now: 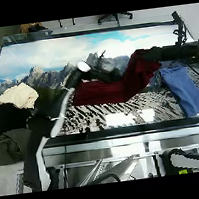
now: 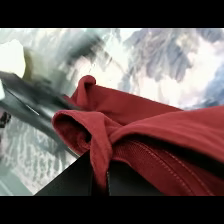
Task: Fold the shirts.
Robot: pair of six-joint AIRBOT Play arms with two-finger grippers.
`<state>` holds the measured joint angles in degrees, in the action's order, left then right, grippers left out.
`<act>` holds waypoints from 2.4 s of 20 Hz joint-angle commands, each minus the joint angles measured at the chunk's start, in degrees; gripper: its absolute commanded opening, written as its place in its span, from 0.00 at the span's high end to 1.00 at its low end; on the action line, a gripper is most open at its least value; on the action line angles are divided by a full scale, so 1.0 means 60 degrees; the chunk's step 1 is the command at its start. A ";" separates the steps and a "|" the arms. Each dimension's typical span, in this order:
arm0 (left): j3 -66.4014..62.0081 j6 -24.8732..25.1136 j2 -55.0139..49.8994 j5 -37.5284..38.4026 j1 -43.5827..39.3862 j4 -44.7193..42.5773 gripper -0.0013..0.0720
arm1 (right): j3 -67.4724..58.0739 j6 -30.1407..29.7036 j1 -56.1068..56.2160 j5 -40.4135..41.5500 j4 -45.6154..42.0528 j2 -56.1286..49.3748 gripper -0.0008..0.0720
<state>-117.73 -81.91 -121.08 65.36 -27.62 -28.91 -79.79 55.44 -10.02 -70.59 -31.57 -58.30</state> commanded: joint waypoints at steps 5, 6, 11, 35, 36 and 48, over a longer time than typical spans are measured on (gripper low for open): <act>0.0433 0.0430 0.3544 0.2579 0.3417 0.0266 0.97 | -0.0026 0.0659 0.2291 0.1308 -0.0029 -0.0535 0.95; 0.0433 0.0459 0.3847 0.2761 0.3694 0.0244 0.97 | -0.0026 0.0656 0.3027 0.2116 -0.0033 -0.0725 0.95; 0.0433 0.1067 0.4903 0.3570 0.4299 0.0251 0.97 | -0.0029 0.0448 0.6608 0.5799 0.0674 -0.2783 0.95; 0.1545 0.1749 0.5038 0.4284 0.3719 0.0346 0.97 | 0.0612 0.2852 0.2812 0.1716 -0.2273 -0.3617 0.29; 0.1545 0.1749 0.5038 0.4288 0.3719 0.0339 0.97 | 0.0612 0.2641 0.2943 0.1763 -0.1880 -0.3916 0.29; 0.1545 0.1752 0.5034 0.4295 0.3716 0.0335 0.97 | 0.0605 0.0896 0.3166 0.2463 0.0382 -0.4860 0.39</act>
<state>-108.49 -71.40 -90.87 90.96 -5.30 -26.92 -76.18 62.87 9.26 -56.21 -31.00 -87.15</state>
